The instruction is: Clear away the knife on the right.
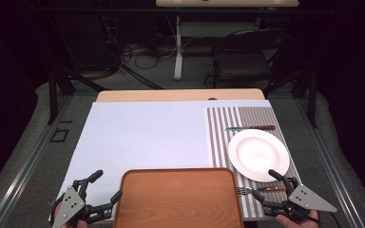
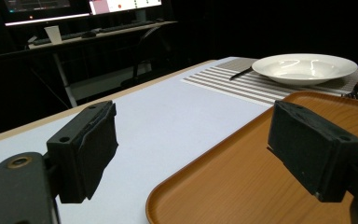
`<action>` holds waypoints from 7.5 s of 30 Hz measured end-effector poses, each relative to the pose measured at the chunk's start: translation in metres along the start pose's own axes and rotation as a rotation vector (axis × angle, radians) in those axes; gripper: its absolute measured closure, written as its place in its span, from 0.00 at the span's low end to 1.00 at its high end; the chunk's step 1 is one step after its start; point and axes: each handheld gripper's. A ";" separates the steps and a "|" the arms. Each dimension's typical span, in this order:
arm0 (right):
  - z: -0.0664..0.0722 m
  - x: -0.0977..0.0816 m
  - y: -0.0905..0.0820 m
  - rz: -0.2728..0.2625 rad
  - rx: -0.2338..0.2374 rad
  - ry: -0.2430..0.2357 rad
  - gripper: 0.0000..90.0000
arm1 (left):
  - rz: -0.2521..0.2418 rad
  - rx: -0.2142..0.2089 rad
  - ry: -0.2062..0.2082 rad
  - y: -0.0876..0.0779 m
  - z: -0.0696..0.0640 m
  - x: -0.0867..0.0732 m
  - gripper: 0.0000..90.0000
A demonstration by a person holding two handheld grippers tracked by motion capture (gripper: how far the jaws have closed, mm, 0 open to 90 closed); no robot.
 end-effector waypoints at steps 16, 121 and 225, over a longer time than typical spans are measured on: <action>-0.006 -0.001 -0.003 0.074 -0.004 -0.050 0.18 | 0.017 -0.007 0.007 0.002 0.000 0.000 0.17; -0.196 0.054 0.139 0.726 0.103 -0.122 0.44 | 0.054 -0.013 -0.005 0.004 0.000 -0.004 0.17; -0.219 0.017 0.220 1.090 0.367 -0.708 0.74 | 0.081 0.035 -0.010 -0.009 -0.001 -0.008 0.17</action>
Point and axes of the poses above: each handheld gripper's, and its own axes: y roughly forward along the jaws, x roughly out of its top, z roughly to its left, and after that the axes turned 5 degrees about -z, right-handed
